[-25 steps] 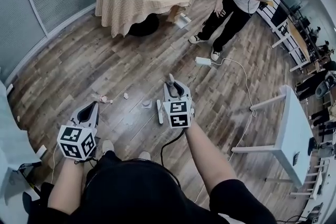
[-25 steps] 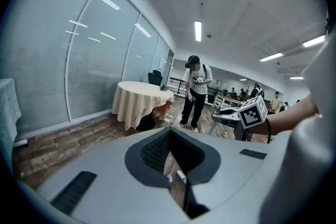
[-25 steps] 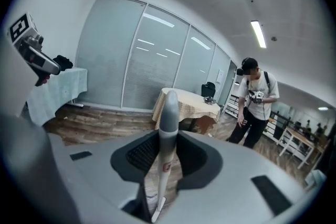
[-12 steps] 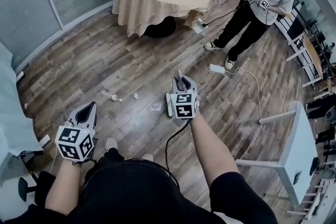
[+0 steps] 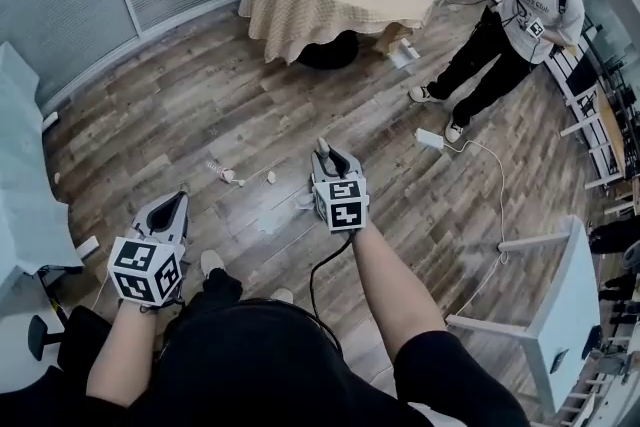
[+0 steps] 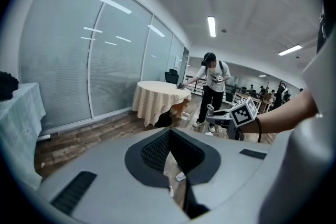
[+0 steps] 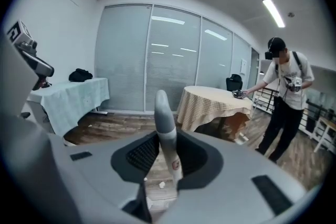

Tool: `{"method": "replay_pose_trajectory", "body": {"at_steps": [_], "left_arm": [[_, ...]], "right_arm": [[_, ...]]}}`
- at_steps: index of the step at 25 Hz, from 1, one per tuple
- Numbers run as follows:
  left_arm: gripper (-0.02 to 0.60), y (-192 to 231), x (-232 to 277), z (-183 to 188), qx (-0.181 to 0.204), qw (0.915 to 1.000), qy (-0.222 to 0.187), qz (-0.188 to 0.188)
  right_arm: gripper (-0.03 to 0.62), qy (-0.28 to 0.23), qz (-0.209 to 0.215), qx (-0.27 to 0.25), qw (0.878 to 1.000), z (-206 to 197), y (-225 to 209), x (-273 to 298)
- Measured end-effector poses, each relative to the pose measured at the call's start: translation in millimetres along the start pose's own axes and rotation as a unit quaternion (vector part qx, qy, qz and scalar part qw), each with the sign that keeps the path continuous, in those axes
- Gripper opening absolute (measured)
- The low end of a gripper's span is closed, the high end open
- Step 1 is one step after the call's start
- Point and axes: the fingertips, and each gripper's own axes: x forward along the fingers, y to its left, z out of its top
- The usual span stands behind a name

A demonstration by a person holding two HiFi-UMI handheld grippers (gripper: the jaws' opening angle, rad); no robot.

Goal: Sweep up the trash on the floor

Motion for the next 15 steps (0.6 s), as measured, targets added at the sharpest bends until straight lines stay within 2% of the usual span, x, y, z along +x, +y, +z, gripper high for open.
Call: {"method": "replay_pose_trajectory", "body": {"at_steps": [6,15], "left_arm": [[-0.005,14,-1,-3,-0.011,0.9999,-0.003,0.005],[-0.005,15,-3,1,-0.015,0.9998,-0.012,0.005]], "right_arm": [[0.109,-0.006,0.040,-0.008,0.999,10,44,-2],[0.109,-0.006,0.078,-0.025,0.997,16,78,-9]]}}
